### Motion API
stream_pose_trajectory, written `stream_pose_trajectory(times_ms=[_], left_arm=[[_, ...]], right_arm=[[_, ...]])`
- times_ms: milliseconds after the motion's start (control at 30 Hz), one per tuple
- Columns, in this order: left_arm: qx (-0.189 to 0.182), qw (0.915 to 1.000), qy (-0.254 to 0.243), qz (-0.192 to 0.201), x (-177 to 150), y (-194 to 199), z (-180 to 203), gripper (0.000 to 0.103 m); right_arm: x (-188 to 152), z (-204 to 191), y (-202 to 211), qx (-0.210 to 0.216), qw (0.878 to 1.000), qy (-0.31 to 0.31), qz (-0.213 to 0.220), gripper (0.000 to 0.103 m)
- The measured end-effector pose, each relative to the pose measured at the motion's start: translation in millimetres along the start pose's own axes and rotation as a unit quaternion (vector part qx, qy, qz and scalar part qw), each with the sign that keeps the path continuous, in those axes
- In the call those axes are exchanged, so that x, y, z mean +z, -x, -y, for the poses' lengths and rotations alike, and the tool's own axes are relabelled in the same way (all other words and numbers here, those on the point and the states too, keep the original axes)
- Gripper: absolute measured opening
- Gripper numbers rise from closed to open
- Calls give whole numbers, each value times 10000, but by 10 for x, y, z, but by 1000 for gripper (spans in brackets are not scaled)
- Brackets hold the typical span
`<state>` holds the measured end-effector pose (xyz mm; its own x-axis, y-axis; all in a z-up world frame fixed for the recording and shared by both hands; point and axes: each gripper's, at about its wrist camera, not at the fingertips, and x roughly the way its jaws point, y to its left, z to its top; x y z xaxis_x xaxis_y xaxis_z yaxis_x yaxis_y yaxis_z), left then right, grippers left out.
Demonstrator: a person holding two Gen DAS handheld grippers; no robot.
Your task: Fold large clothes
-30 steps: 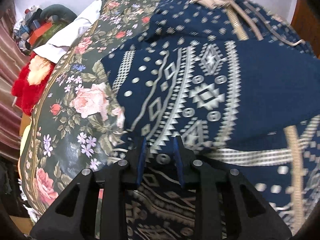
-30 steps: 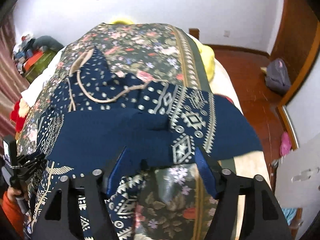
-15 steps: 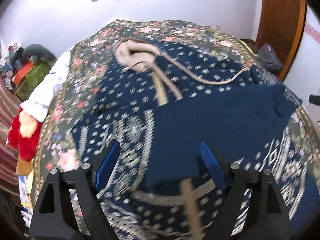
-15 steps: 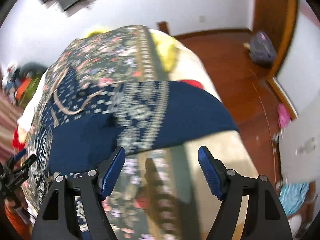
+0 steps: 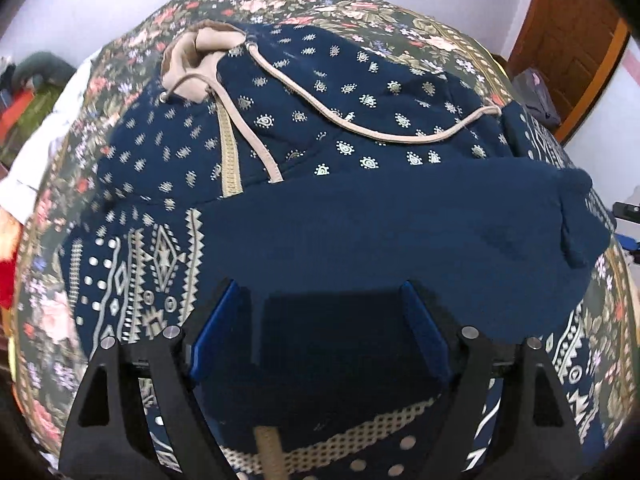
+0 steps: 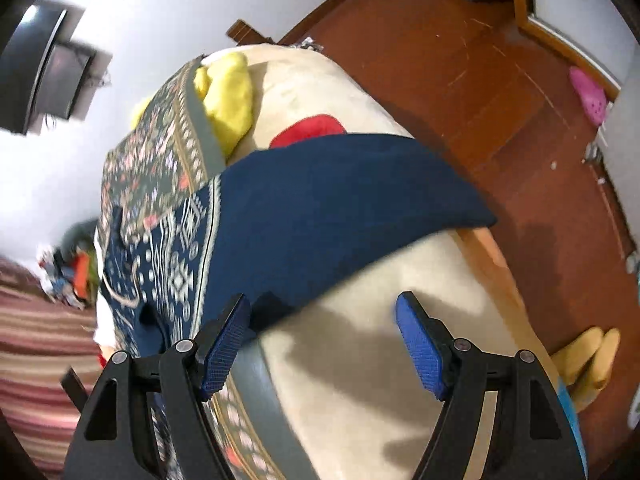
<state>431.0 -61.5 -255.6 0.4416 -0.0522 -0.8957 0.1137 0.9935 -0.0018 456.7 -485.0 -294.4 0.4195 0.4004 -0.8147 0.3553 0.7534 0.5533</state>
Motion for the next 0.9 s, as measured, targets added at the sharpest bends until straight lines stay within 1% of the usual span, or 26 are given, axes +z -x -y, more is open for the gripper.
stream_pose_trajectory(times_ms=[67,133,233,267,333,400,433,467,500,567,633,733,800,900], left_arm=[[-72,9999,113,7,4,-25,-11,82],[-131,9997,188,13,8,-52,-27,83],[-170,9995,251,54,13,-80,-38,86],[-186,9994,275,52,16,-88,-50,87],[-249,9991,334,30,22,-95,-77,87],[-266,9989,373,7,30,-92,-97,87],[-247,9990,384,3,26,-83,-104,87],[-227,9990,385,6,24,-72,-111,87],[-199,9991,376,13,16,-56,-118,87],[-116,9994,315,42,-3,-5,-131,86],[-45,9996,250,124,-19,82,-153,86],[-42,9992,261,314,-28,252,-226,86],[-64,9983,337,474,-37,401,-314,86],[-118,9962,498,705,-70,610,-460,86]], right_arm=[[89,4,-80,97,9999,-100,61,73],[179,-8,-170,143,9998,-75,105,73],[271,-33,-298,50,9998,-97,191,72],[291,-45,-319,-15,9996,-75,261,70],[321,-105,-335,-258,9987,67,424,62],[335,-202,-299,-617,9954,377,633,33],[337,-256,-267,-740,9929,556,750,28],[341,-295,-234,-703,9920,667,812,16],[330,-346,-181,-604,9916,713,895,12],[305,-435,-69,-513,9894,784,1110,9],[268,-635,97,-489,9835,1041,1397,8],[150,-1074,409,-353,9694,1635,1799,8],[48,-1378,606,-125,9604,1989,1947,8],[-121,-1823,813,299,9502,2340,2035,8]])
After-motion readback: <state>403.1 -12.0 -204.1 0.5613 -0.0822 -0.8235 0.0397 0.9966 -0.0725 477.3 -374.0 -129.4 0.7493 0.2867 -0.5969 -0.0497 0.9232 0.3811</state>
